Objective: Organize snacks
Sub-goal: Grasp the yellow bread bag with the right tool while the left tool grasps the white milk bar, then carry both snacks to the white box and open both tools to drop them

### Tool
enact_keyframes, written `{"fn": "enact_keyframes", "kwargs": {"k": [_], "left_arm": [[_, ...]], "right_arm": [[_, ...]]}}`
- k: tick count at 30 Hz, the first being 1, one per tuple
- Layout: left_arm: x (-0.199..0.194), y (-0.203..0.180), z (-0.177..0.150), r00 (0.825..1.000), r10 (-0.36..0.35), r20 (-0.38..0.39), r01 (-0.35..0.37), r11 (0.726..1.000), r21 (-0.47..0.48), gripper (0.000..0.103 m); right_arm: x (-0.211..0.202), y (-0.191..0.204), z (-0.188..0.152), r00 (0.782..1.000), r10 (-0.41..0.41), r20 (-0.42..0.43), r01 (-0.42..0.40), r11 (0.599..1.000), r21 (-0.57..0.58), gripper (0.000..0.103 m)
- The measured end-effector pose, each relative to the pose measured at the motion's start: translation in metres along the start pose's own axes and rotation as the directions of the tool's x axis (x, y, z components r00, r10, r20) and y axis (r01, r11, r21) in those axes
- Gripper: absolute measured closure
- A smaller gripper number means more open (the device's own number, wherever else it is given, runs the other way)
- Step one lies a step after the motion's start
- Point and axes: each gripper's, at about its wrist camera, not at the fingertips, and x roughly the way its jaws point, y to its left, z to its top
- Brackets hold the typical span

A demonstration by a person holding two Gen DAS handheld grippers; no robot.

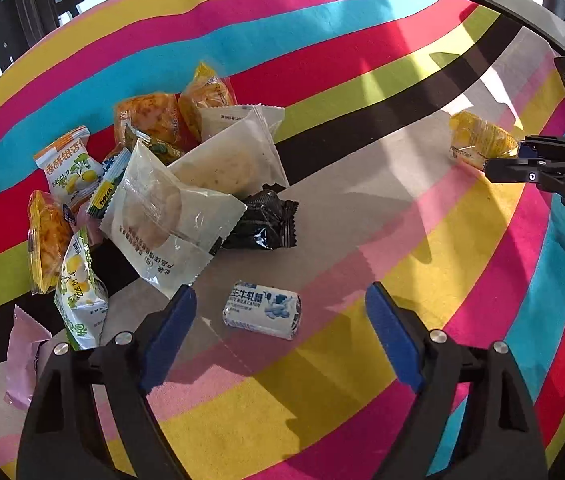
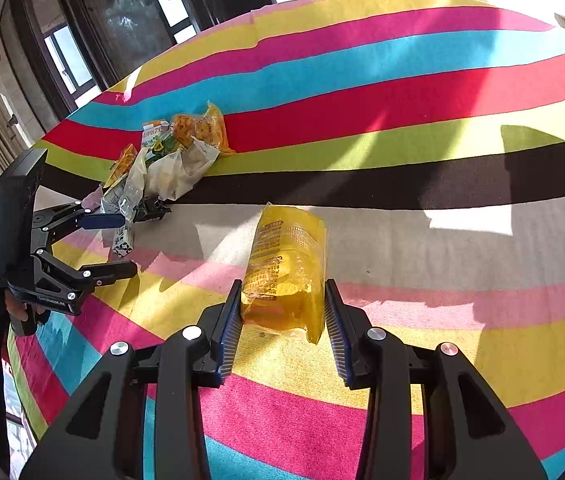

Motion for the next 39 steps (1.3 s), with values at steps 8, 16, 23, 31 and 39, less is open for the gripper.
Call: {"fn": "enact_keyframes", "kwargs": {"k": [8, 16, 23, 31, 39], "left_arm": [[-0.004, 0.010, -0.001, 0.996, -0.089, 0.005, 0.089, 0.995, 0.034, 0.067], [-0.043, -0.013, -0.038, 0.994, 0.080, 0.076, -0.062, 0.976, -0.209, 0.070], [-0.103, -0.058, -0.089, 0.938, 0.208, 0.277, -0.047, 0.869, -0.493, 0.070], [-0.128, -0.080, -0.136, 0.920, 0.272, 0.283, -0.073, 0.827, -0.557, 0.070], [-0.150, -0.087, -0.181, 0.897, 0.380, 0.227, -0.194, 0.799, -0.569, 0.070]], "right_arm": [[0.003, 0.003, 0.000, 1.000, -0.005, -0.008, 0.005, 1.000, -0.007, 0.064], [0.005, 0.007, 0.000, 1.000, -0.017, -0.007, 0.017, 0.999, -0.030, 0.067], [-0.003, 0.008, -0.001, 1.000, 0.013, 0.025, -0.013, 0.999, -0.034, 0.067], [-0.038, 0.061, -0.035, 0.990, 0.134, 0.049, -0.130, 0.988, -0.088, 0.067], [-0.039, 0.111, -0.062, 0.985, 0.170, -0.023, -0.171, 0.970, -0.173, 0.067]]}}
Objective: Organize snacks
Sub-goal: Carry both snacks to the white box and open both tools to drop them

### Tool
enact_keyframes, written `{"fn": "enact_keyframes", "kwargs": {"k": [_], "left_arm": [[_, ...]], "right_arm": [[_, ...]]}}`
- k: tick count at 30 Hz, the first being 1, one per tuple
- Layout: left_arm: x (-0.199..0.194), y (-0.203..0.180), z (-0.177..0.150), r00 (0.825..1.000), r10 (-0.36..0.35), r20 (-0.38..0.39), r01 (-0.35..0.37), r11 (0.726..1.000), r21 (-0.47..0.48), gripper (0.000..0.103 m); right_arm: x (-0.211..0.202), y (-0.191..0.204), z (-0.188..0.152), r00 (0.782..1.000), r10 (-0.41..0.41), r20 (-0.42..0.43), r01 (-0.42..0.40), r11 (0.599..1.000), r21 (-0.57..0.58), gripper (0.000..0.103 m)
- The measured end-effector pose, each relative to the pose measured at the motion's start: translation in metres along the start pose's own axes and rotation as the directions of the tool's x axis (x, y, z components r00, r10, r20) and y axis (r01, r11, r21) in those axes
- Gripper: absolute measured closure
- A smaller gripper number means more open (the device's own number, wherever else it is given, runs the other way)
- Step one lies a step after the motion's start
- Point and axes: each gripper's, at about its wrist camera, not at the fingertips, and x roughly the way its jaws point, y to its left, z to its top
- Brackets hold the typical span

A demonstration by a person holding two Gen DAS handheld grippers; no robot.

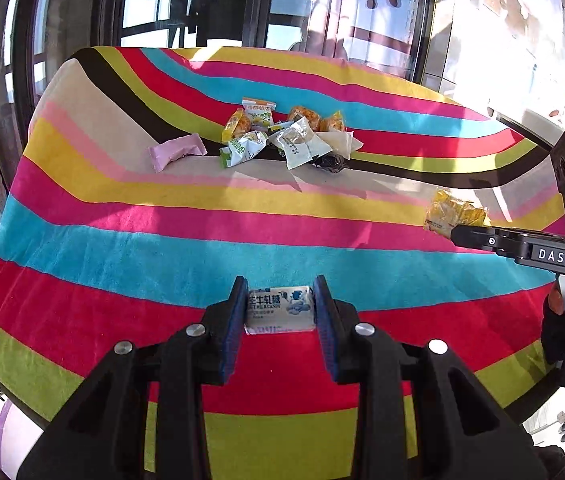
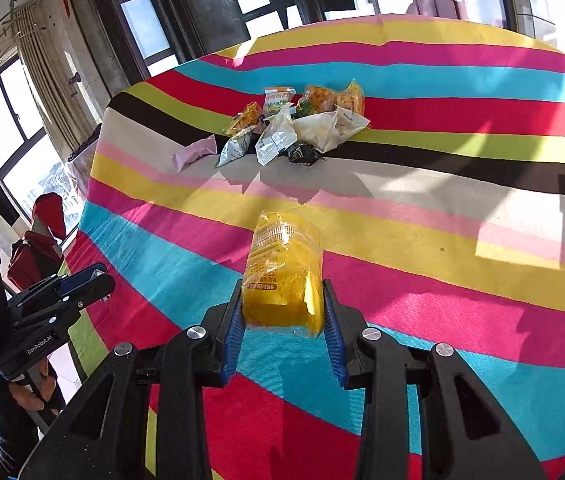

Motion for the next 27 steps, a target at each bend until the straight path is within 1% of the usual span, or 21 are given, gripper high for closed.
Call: {"fn": "enact_keyframes", "kwargs": {"k": [4, 6, 10, 13, 16, 19, 22, 24, 27], "left_arm": [[-0.024, 0.023, -0.009, 0.998, 0.042, 0.037, -0.040, 0.998, -0.048, 0.070], [-0.037, 0.037, -0.014, 0.996, 0.080, 0.047, -0.077, 0.995, -0.062, 0.070], [-0.066, 0.069, -0.035, 0.989, 0.137, 0.048, -0.130, 0.984, -0.125, 0.070], [-0.085, 0.090, -0.053, 0.984, 0.173, 0.031, -0.164, 0.970, -0.181, 0.070], [-0.101, 0.108, -0.075, 0.975, 0.224, -0.001, -0.219, 0.952, -0.216, 0.070], [-0.114, 0.128, -0.099, 0.964, 0.262, -0.038, -0.262, 0.927, -0.266, 0.070], [-0.119, 0.145, -0.124, 0.949, 0.303, -0.088, -0.315, 0.901, -0.298, 0.070], [-0.121, 0.153, -0.139, 0.946, 0.302, -0.118, -0.324, 0.891, -0.319, 0.070], [-0.120, 0.160, -0.156, 0.936, 0.314, -0.162, -0.351, 0.875, -0.333, 0.070]], "right_arm": [[0.002, 0.037, -0.008, 0.999, 0.047, -0.027, -0.048, 0.997, -0.068, 0.067], [0.004, 0.060, -0.012, 0.996, 0.075, -0.040, -0.079, 0.990, -0.120, 0.067], [0.006, 0.107, -0.024, 0.989, 0.134, -0.064, -0.145, 0.964, -0.222, 0.067], [0.007, 0.140, -0.031, 0.977, 0.195, -0.088, -0.212, 0.936, -0.281, 0.067], [0.009, 0.177, -0.041, 0.959, 0.253, -0.131, -0.283, 0.892, -0.352, 0.067], [0.013, 0.214, -0.058, 0.937, 0.291, -0.192, -0.347, 0.832, -0.433, 0.067], [0.021, 0.246, -0.080, 0.918, 0.298, -0.261, -0.393, 0.775, -0.496, 0.067], [0.027, 0.263, -0.094, 0.906, 0.292, -0.306, -0.417, 0.739, -0.530, 0.067], [0.033, 0.284, -0.114, 0.892, 0.277, -0.358, -0.445, 0.684, -0.579, 0.067]]}}
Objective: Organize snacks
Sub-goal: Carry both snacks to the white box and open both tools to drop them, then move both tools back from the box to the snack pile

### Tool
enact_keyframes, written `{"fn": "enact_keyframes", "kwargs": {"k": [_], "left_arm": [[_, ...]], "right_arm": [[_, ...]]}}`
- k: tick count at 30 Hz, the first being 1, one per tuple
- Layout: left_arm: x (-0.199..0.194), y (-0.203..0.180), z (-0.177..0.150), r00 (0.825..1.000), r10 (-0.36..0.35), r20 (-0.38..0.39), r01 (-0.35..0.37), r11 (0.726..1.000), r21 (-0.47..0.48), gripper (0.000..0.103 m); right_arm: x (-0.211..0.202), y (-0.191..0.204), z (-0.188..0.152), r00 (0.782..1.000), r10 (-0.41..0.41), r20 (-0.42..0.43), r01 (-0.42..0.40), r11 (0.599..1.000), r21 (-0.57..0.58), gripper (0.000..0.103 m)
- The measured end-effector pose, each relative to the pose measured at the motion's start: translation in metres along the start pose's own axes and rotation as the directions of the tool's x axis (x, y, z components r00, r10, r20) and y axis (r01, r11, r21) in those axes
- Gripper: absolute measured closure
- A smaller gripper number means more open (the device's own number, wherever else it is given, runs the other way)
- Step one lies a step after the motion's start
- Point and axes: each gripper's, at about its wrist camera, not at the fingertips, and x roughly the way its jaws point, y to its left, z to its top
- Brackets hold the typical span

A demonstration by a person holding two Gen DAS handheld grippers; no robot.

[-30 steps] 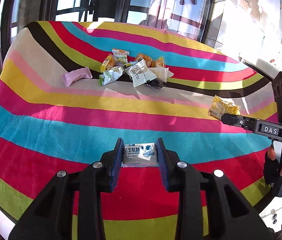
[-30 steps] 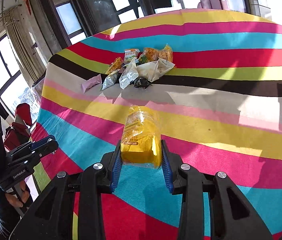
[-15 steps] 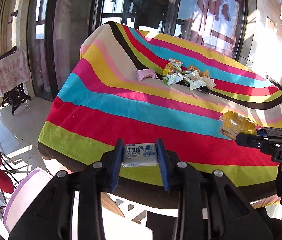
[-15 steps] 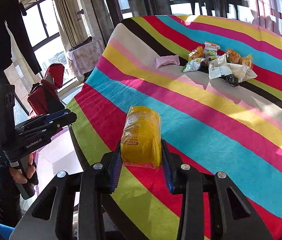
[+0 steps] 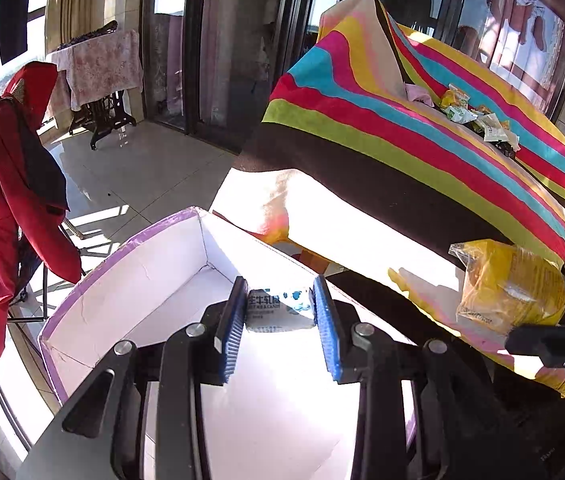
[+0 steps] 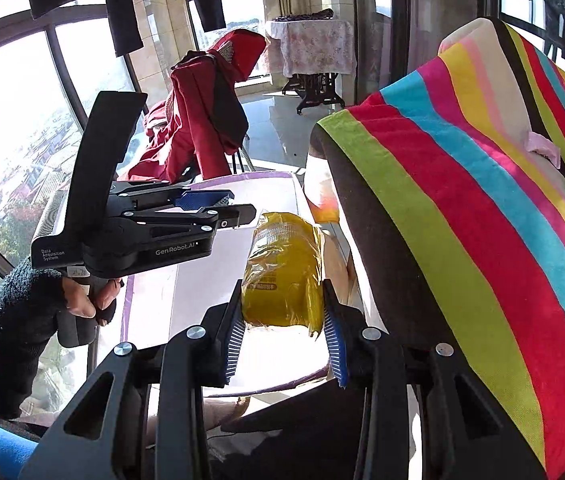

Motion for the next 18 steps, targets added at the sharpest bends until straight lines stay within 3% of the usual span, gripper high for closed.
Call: {"fn": "enact_keyframes", "kwargs": {"k": [4, 5, 6, 7, 8, 10, 14, 16, 18], "left_arm": [[0.010, 0.019, -0.013, 0.998, 0.050, -0.049, -0.051, 0.998, -0.037, 0.069], [0.013, 0.025, -0.016, 0.995, 0.070, -0.070, -0.073, 0.996, -0.047, 0.063], [0.018, 0.031, -0.018, 0.989, 0.108, -0.098, -0.114, 0.992, -0.057, 0.055], [0.021, 0.037, -0.021, 0.979, 0.165, -0.116, -0.174, 0.982, -0.072, 0.028], [0.022, 0.044, -0.023, 0.966, 0.226, -0.125, -0.239, 0.966, -0.094, 0.009], [0.021, 0.055, -0.026, 0.953, 0.277, -0.121, -0.291, 0.949, -0.123, 0.008], [0.024, 0.065, -0.031, 0.947, 0.292, -0.137, -0.311, 0.940, -0.141, 0.008], [0.026, 0.068, -0.033, 0.944, 0.295, -0.147, -0.315, 0.938, -0.146, 0.007], [0.029, 0.072, -0.036, 0.941, 0.298, -0.159, -0.322, 0.934, -0.155, 0.007]], "right_arm": [[0.025, 0.020, -0.002, 0.998, 0.024, -0.062, -0.030, 0.996, -0.085, 0.064], [0.034, 0.024, -0.004, 0.996, 0.033, -0.079, -0.041, 0.993, -0.108, 0.062], [0.043, 0.027, -0.005, 0.994, 0.038, -0.098, -0.050, 0.991, -0.128, 0.045], [0.053, 0.030, -0.007, 0.992, 0.040, -0.116, -0.056, 0.988, -0.142, 0.022], [0.064, 0.032, -0.009, 0.991, 0.035, -0.128, -0.055, 0.986, -0.157, 0.018], [0.097, 0.037, -0.011, 0.981, -0.004, -0.193, -0.033, 0.981, -0.189, 0.019], [0.160, 0.035, -0.017, 0.930, -0.051, -0.365, -0.014, 0.985, -0.174, 0.019], [0.180, 0.026, -0.018, 0.899, -0.147, -0.412, 0.088, 0.983, -0.159, 0.022], [0.184, 0.016, -0.015, 0.890, -0.162, -0.426, 0.122, 0.985, -0.119, 0.023]]}}
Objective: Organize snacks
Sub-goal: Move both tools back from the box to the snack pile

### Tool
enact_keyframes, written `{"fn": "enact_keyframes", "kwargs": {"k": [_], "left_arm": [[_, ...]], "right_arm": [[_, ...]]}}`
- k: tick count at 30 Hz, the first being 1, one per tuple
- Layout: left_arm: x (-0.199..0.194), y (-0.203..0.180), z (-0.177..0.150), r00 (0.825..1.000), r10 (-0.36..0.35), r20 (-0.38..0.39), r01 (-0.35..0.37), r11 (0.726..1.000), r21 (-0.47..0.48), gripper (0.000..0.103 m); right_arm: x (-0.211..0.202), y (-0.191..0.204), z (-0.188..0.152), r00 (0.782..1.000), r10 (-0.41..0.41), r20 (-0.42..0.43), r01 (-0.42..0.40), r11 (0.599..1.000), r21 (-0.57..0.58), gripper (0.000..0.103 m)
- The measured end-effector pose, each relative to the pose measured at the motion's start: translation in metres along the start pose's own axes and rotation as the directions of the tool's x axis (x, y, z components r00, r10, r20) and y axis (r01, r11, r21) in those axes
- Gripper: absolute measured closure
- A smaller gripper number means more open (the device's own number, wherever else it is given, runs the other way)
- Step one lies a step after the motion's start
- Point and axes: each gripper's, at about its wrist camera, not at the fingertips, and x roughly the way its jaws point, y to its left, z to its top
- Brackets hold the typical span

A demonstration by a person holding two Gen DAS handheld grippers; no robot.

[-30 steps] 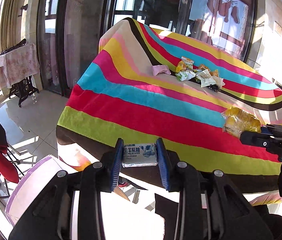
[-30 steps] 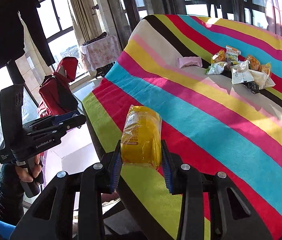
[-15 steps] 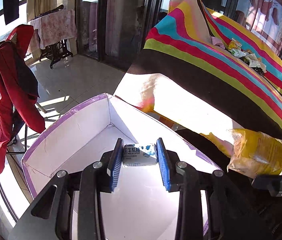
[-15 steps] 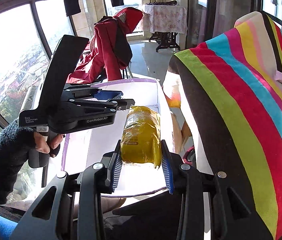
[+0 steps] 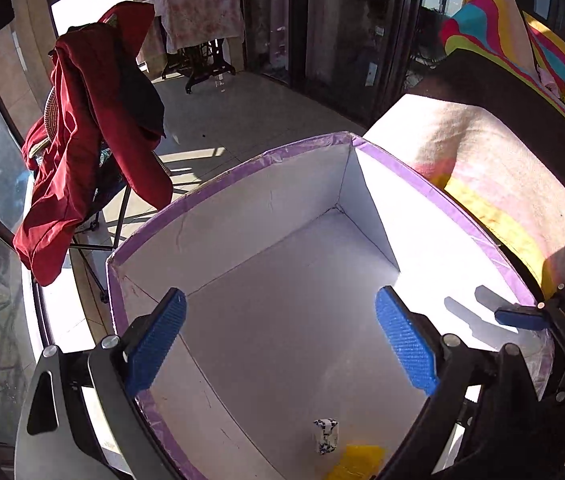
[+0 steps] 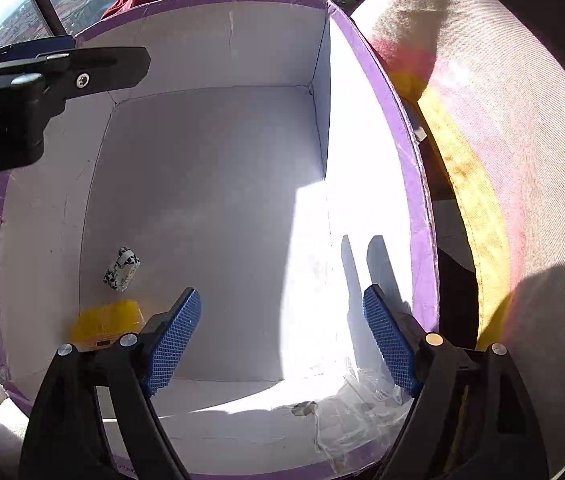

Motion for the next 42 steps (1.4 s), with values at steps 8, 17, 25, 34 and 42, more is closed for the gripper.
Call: {"fn": "enact_keyframes", "kwargs": {"k": [8, 17, 25, 34, 42], "left_arm": [[0.029, 0.000, -0.010, 1.000, 0.007, -0.013, -0.007, 1.000, -0.011, 0.007], [0.043, -0.010, 0.018, 0.998, -0.027, 0.053, 0.026, 0.999, 0.030, 0.007], [-0.022, -0.001, 0.036, 0.964, -0.115, 0.239, 0.135, 0.988, -0.070, 0.005], [-0.118, -0.137, 0.115, 0.861, -0.388, 0.329, 0.333, 0.919, 0.213, 0.002], [-0.074, -0.342, 0.168, 0.854, -0.500, 0.145, 0.434, 0.837, 0.332, 0.002]], "right_arm": [[-0.013, -0.036, -0.018, 0.999, -0.052, 0.000, 0.052, 0.991, 0.124, 0.023], [-0.017, -0.030, -0.034, 0.994, -0.104, 0.025, 0.102, 0.992, 0.069, 0.022], [-0.143, -0.033, -0.048, 0.923, 0.192, 0.334, -0.189, 0.981, -0.040, 0.020], [-0.265, -0.197, -0.139, 0.751, -0.208, 0.626, -0.079, 0.914, 0.399, 0.015], [-0.221, -0.332, -0.216, 0.783, -0.407, 0.471, -0.083, 0.681, 0.727, 0.015]]}}
